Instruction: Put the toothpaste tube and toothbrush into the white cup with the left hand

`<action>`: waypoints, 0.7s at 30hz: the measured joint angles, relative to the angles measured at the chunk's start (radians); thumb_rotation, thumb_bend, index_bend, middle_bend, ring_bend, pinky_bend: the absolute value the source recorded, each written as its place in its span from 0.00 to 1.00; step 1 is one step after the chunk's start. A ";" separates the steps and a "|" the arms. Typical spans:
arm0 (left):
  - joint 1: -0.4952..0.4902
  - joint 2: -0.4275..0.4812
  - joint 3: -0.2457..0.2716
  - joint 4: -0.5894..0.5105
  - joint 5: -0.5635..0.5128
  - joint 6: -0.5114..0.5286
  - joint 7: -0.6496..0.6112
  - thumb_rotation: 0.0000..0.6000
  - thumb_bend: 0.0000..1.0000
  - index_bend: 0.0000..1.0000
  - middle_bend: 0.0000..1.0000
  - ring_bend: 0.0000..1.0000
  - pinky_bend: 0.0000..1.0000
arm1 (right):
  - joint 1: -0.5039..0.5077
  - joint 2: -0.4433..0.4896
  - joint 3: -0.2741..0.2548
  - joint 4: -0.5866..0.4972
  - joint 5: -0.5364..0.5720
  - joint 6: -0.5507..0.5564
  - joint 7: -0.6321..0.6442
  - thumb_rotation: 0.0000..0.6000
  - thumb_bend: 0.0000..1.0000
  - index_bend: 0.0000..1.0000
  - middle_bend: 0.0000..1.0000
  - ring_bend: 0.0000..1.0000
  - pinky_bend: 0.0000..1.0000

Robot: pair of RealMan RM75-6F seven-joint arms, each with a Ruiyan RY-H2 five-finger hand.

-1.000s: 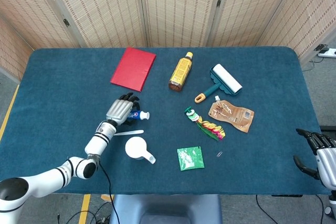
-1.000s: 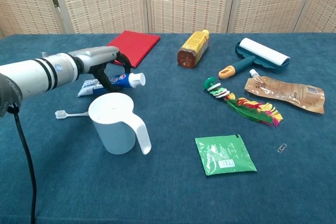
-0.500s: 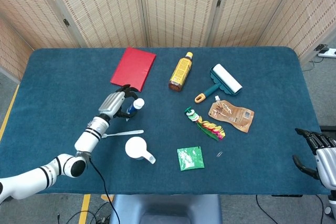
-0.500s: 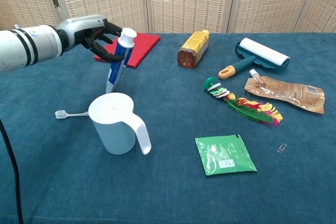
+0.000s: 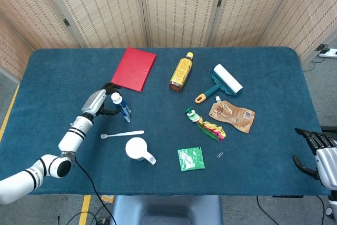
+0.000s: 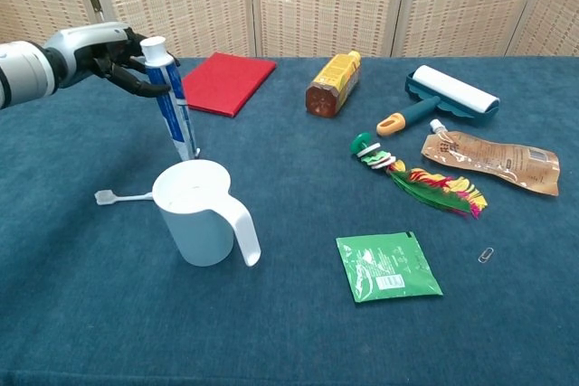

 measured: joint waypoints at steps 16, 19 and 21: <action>0.078 0.109 0.116 0.029 0.158 0.092 -0.063 1.00 0.38 0.21 0.21 0.04 0.15 | 0.011 0.005 -0.002 -0.028 -0.026 0.002 -0.025 1.00 0.22 0.19 0.28 0.25 0.26; 0.076 0.117 0.128 0.026 0.170 0.094 -0.027 1.00 0.38 0.25 0.21 0.04 0.15 | 0.012 0.003 -0.003 -0.028 -0.028 0.001 -0.027 1.00 0.22 0.19 0.28 0.25 0.26; 0.073 0.118 0.134 0.024 0.175 0.097 0.006 1.00 0.38 0.27 0.21 0.04 0.15 | 0.012 0.001 -0.005 -0.026 -0.029 0.000 -0.027 1.00 0.22 0.19 0.28 0.25 0.26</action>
